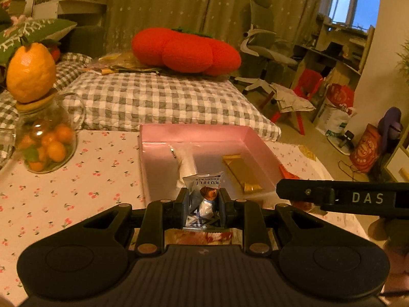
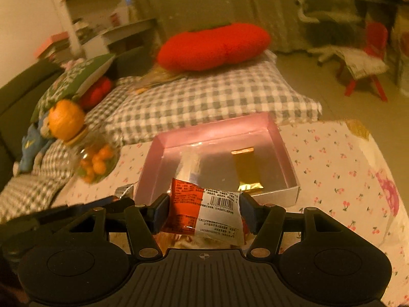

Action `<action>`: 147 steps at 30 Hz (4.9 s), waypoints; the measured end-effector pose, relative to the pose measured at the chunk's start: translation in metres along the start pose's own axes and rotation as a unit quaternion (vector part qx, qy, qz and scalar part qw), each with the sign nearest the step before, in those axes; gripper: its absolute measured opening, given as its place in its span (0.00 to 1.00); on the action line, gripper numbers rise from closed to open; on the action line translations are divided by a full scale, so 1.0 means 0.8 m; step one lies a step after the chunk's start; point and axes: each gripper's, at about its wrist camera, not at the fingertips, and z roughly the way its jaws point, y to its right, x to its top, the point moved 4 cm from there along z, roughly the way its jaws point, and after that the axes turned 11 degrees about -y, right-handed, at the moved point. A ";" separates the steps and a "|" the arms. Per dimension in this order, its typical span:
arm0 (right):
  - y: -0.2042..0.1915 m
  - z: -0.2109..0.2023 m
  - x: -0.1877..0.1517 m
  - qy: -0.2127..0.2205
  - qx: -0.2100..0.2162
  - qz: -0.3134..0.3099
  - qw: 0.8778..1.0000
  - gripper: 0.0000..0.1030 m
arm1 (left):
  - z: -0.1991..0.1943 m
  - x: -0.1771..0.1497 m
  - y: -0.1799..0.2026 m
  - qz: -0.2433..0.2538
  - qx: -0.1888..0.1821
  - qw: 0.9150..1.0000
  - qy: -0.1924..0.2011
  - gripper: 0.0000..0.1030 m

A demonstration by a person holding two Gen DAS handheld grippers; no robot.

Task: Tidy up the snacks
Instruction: 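Carry the chocolate wrapper and red packet over the pink box with both tools, then open both tools to drop the wrapper and packet into the box, then move both tools back from the box to the snack pile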

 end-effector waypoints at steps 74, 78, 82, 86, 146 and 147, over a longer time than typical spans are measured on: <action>0.049 0.095 0.125 -0.064 -0.023 0.029 0.997 0.85 | 0.097 0.084 0.027 0.048 0.040 0.996 -0.061 0.81; 0.041 0.074 0.121 -0.057 -0.023 0.022 0.998 0.85 | 0.079 0.080 0.031 0.051 0.043 0.996 -0.052 0.87; 0.036 0.054 0.115 -0.051 -0.021 0.021 0.998 0.88 | 0.061 0.073 0.032 0.049 0.045 0.997 -0.041 0.92; 0.032 0.038 0.104 -0.049 -0.017 0.020 0.998 0.88 | 0.049 0.063 0.032 0.053 0.050 0.996 -0.044 0.94; -0.022 -0.034 -0.229 -0.121 0.028 -0.270 0.955 0.93 | -0.046 -0.173 -0.016 0.158 0.021 0.985 -0.071 0.99; -0.024 -0.034 -0.235 -0.120 0.031 -0.282 0.951 0.93 | -0.045 -0.175 -0.014 0.162 0.020 0.984 -0.070 0.99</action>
